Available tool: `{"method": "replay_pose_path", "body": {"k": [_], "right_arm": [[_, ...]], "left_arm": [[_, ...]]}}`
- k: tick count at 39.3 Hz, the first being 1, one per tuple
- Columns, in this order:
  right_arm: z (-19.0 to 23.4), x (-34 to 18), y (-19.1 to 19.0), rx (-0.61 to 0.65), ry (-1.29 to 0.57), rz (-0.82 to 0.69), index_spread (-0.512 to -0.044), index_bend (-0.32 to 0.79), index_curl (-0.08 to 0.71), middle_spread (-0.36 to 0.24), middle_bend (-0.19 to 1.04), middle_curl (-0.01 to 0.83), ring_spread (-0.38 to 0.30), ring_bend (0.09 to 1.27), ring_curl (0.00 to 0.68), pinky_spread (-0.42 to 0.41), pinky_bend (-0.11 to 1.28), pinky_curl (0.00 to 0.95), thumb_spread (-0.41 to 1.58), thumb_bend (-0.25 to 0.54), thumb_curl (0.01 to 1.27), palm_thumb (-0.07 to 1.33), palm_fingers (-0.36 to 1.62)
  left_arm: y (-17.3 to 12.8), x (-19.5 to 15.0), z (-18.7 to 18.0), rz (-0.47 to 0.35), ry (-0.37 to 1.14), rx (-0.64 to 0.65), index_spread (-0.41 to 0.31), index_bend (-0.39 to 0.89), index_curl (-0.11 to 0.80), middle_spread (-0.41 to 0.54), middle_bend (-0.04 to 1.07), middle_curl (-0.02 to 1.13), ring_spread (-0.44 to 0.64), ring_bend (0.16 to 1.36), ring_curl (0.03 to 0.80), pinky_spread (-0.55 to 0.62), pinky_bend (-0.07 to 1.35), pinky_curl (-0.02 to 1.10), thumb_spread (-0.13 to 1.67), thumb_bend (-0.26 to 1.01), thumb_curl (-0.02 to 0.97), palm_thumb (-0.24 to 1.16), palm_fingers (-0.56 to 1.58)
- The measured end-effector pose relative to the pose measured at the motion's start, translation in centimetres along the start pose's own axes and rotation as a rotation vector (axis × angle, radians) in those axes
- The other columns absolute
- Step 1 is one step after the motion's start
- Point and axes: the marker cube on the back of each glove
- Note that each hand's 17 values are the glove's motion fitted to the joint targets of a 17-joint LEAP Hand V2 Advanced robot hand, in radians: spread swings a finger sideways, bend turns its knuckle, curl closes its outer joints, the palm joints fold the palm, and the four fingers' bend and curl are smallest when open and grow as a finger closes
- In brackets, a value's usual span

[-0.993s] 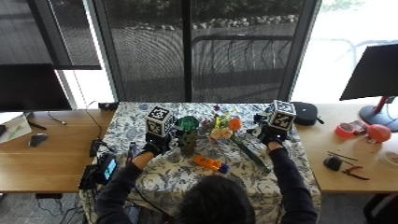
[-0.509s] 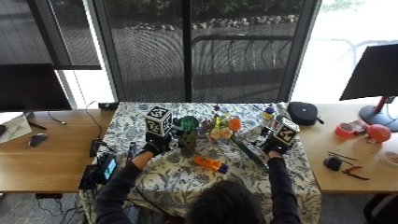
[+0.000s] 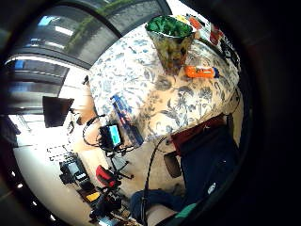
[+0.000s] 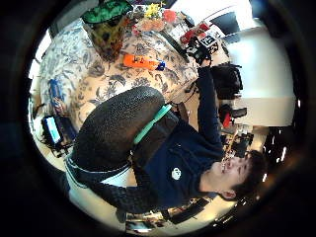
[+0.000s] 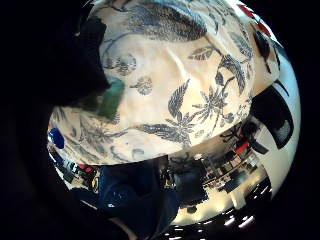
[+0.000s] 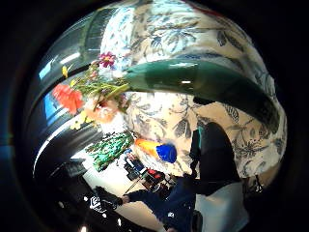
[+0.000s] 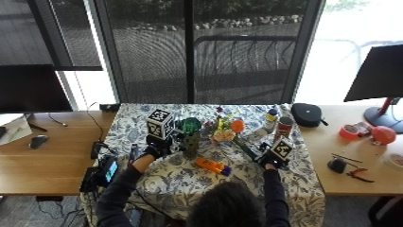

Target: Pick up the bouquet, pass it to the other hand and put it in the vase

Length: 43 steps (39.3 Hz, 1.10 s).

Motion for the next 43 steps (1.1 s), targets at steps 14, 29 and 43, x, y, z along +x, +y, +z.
{"method": "replay_pose_path", "body": {"k": [14, 29, 43], "right_arm": [[3.1, -0.3, -0.3, 0.002, 0.063, 0.004, -0.160, 0.13, 0.169, -0.086, 0.35, 0.465, -0.144, 0.63, 0.393, 0.094, 0.52, 0.349, 1.06, 0.019, 0.48, 0.90, 0.59], [3.3, -1.7, -1.2, 0.099, 0.174, 0.025, -0.219, 0.30, 0.307, -0.148, 0.37, 0.498, -0.199, 0.54, 0.400, -0.068, 0.35, 0.317, 0.89, 0.004, 0.56, 1.06, 0.94], [2.2, -1.0, -1.0, 0.337, 0.018, 0.022, -0.227, 0.27, 0.408, -0.185, 0.43, 0.577, -0.203, 0.64, 0.487, -0.204, 0.42, 0.402, 1.05, 0.050, 0.55, 1.18, 1.24]], "left_arm": [[-0.5, -0.3, 0.8, -0.014, -0.006, -0.021, 0.020, 0.14, 0.284, 0.302, 0.19, 0.29, 0.42, 0.57, 0.245, 0.42, 0.32, 0.32, 1.03, -0.02, 0.282, 0.07, -0.02], [-1.1, -0.3, 1.7, -0.019, -0.005, -0.053, 0.020, 0.15, 0.283, 0.302, 0.19, 0.30, 0.42, 0.56, 0.248, 0.42, 0.31, 0.33, 1.03, -0.02, 0.286, 0.07, -0.01], [-1.4, 0.2, 1.9, -0.017, -0.005, -0.087, 0.010, 0.15, 0.287, 0.302, 0.19, 0.31, 0.43, 0.55, 0.246, 0.42, 0.31, 0.33, 1.04, -0.02, 0.286, 0.08, -0.01]]}}
